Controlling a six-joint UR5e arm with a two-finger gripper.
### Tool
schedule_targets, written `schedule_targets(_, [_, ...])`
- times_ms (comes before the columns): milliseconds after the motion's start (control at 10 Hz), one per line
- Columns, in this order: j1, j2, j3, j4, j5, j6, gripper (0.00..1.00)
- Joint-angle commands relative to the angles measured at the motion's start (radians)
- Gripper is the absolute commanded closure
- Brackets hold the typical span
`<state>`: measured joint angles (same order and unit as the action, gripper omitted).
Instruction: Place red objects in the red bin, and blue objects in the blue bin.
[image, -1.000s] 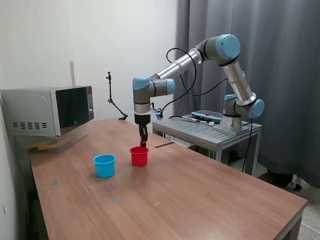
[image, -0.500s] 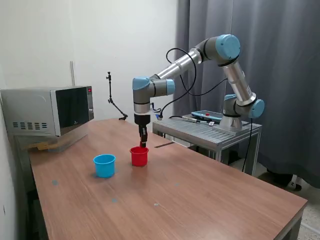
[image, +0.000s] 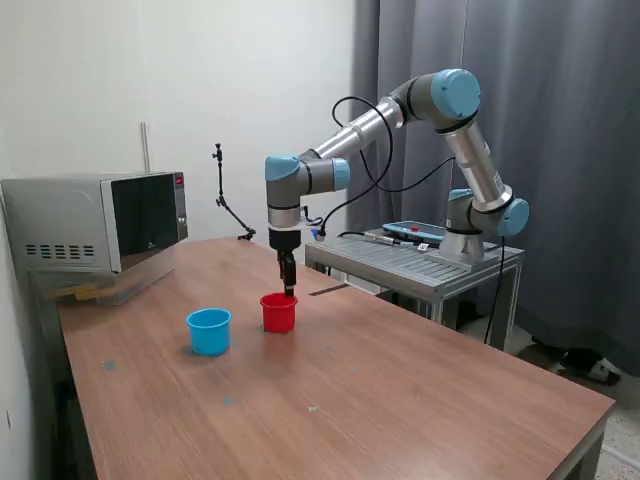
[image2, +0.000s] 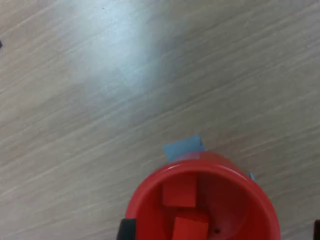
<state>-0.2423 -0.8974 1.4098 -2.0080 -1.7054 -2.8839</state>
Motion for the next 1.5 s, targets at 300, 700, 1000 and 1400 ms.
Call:
schedule_targets(300, [0.119, -0.011, -0.066, 0.006, 0.004, -0.064, 0.00])
schedule_targets(700, [0.192, -0.174, -0.161, 0.078, 0.018, -0.193, 0.00])
schedule_targets(1000, [0.183, -0.276, -0.193, 0.233, 0.018, -0.260, 0.00])
schedule_targets(1400, [0.111, -0.412, -0.198, 0.506, 0.032, -0.304, 0.00])
